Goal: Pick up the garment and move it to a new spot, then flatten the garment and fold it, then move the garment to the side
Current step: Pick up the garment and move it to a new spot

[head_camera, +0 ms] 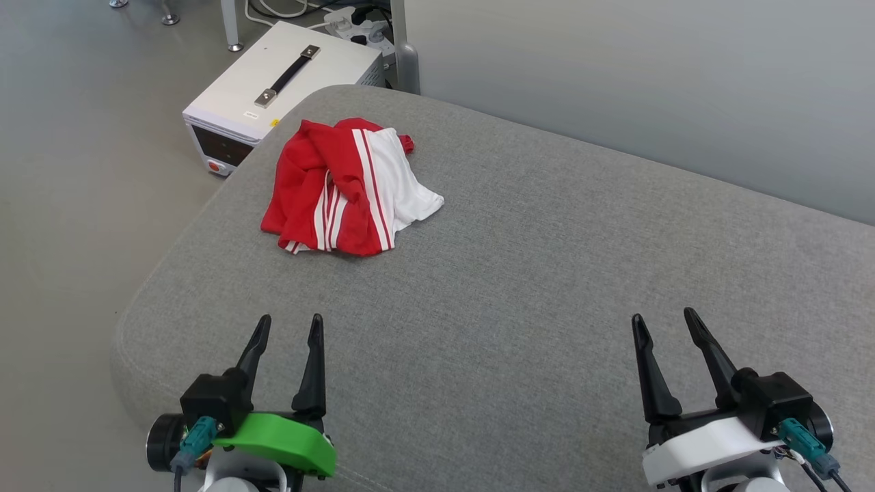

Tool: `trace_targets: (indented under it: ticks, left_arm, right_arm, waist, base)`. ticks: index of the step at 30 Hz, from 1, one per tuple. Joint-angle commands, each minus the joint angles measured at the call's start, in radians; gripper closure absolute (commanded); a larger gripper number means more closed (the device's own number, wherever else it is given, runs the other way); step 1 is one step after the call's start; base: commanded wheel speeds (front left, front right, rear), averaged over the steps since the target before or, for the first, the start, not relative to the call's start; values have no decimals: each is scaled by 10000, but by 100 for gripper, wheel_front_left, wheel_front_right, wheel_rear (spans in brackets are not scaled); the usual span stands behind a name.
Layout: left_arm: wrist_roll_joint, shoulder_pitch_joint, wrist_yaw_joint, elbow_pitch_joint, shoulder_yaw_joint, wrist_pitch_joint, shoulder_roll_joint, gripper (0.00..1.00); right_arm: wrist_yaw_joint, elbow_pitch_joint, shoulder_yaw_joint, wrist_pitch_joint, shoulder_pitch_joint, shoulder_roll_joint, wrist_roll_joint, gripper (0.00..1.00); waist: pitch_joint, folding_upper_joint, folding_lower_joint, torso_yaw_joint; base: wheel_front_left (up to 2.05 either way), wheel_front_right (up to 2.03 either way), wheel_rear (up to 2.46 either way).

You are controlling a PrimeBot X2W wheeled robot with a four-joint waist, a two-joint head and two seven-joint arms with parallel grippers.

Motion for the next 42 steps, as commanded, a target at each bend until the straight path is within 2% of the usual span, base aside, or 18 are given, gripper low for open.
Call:
trace_targets:
  ticks: [1, 6, 11, 14, 18, 22, 29, 33, 34, 38, 42]
  left_arm:
    - [53, 141, 14, -75, 24, -57, -51, 0]
    - [-86, -33, 28, 60, 182, -57, -51, 0]
    - [-283, -673, -163, 693, 384, -57, -30, 0]
    - [-313, -1446, -234, 1214, 406, -57, 321, 0]
    - [-606, -2992, -280, 2316, 219, 280, 1060, 0]
    - [-1315, -4730, -292, 3119, -577, 1615, 2077, 0]
    - [-3848, -7140, -295, 3618, -2037, 4358, 4224, 0]
    - [-5160, -8119, -296, 3971, -2411, 5841, 4972, 0]
    - [-5663, -8490, -296, 4299, -2497, 6600, 5222, 0]
    - [-6354, -9010, -296, 4961, -2590, 7865, 5520, 0]
    - [-6746, -9214, -296, 5587, -2624, 8507, 5524, 0]
  right_arm:
    - [-9, -2, 19, -93, -8, -18, -64, 0]
    - [-9, -34, -17, -93, -134, -18, -185, 0]
    - [-9, -88, -37, -93, -303, -18, -458, 0]
    - [-9, -212, -31, -93, -495, -22, -695, 0]
    - [-9, -473, 58, -93, -800, -187, -965, 0]
    - [-9, -797, 214, -93, -1163, -406, -1138, 0]
    - [-9, -1320, 274, -93, -1763, -629, -1230, 0]
    - [-9, -1446, 350, -93, -1999, -649, -1255, 0]
    - [-9, -1477, 310, -93, -2082, -622, -1252, 0]
    - [-9, -1583, 324, -93, -2192, -590, -1272, 0]
    - [-9, -1632, 328, -93, -2296, -570, -1266, 0]
  waist:
    - [91, 0, 0, -49]
    - [454, 0, 0, -290]
    - [967, 0, 0, -662]
    - [1441, 0, 0, -921]
    - [2228, 0, 0, -1278]
    - [3081, 0, 0, -1717]
    - [4394, 0, 0, -2419]
    - [4916, 0, 0, -2730]
    - [5130, 0, 0, -2862]
    - [5475, 0, 0, -3110]
    - [5683, 0, 0, -3295]
  base:
    - [0, 0, 0]
    - [0, 0, 0]
    - [0, 0, 0]
    - [0, 0, 0]
    - [0, 0, 0]
    - [0, 0, 0]
    - [0, 0, 0]
    - [0, 0, 0]
    - [0, 0, 0]
    - [0, 0, 0]
    - [0, 0, 0]
